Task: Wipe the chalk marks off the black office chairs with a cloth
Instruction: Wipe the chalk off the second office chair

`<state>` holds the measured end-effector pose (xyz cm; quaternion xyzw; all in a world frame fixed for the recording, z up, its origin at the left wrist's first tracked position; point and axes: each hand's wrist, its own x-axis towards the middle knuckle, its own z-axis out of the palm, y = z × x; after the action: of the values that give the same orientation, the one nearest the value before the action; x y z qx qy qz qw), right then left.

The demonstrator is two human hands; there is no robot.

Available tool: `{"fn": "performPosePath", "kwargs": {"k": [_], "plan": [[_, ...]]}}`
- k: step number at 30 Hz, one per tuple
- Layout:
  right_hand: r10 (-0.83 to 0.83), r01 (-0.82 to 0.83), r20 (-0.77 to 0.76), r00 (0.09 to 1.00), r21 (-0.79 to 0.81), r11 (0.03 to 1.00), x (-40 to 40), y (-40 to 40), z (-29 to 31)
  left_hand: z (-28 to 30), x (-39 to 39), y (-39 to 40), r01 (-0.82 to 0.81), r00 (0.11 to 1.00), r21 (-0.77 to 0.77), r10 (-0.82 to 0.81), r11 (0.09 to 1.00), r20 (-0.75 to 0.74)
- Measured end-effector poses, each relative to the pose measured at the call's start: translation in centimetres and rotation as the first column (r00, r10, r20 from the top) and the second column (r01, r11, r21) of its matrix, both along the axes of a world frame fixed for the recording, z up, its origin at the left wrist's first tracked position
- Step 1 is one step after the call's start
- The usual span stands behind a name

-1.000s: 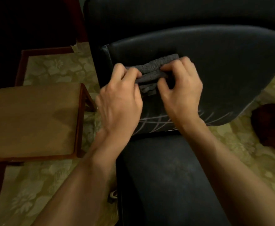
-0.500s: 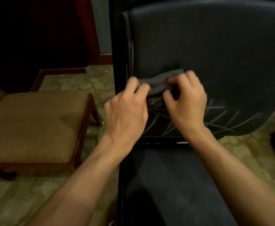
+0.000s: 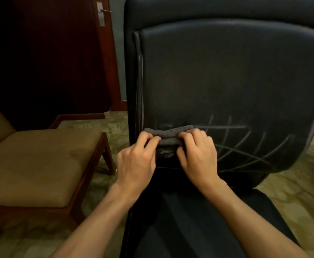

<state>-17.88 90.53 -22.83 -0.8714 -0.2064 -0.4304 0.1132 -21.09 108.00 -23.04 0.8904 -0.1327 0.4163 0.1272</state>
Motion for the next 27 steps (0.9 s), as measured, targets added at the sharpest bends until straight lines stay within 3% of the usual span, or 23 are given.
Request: {"fn": "performPosePath", "kwargs": {"k": [5, 8, 12, 16, 20, 24, 27], "plan": [[0.036, -0.051, 0.138, 0.990, 0.108, 0.993, 1.5, -1.0, 7.8, 7.2, 1.6, -1.1, -0.002, 0.983, -0.019, 0.005, 1.000, 0.184], [0.041, -0.048, 0.097, 0.994, 0.073, 0.996, 3.2, -1.0, 11.8, 11.4, 3.0, -1.6, -0.073, 0.988, -0.011, 0.074, 0.997, 0.137], [-0.031, 0.044, 0.076, 0.997, -0.167, 0.985, 4.0, -1.4, 10.0, 9.7, 3.3, -1.3, -0.103, 0.992, 0.117, 0.094, 0.988, 0.079], [-0.038, 0.106, 0.277, 0.960, -0.235, 0.966, 4.4, -0.9, 9.8, 9.9, 3.8, -1.9, -0.154, 0.984, 0.172, 0.135, 0.973, 0.119], [0.105, 0.021, 0.351, 0.931, -0.338, 0.941, 5.3, -1.3, 9.5, 10.1, 5.0, -2.7, -0.250, 0.964, 0.340, 0.200, 0.907, 0.176], [0.204, -0.063, 0.335, 0.920, -0.389, 0.919, 5.0, -2.1, 9.3, 9.8, 5.3, -1.6, -0.266, 0.940, 0.538, 0.093, 0.800, 0.327], [0.225, -0.080, 0.317, 0.921, -0.412, 0.908, 3.7, -2.2, 7.9, 8.4, 4.2, -0.8, -0.214, 0.952, 0.563, 0.041, 0.798, 0.302]]}}
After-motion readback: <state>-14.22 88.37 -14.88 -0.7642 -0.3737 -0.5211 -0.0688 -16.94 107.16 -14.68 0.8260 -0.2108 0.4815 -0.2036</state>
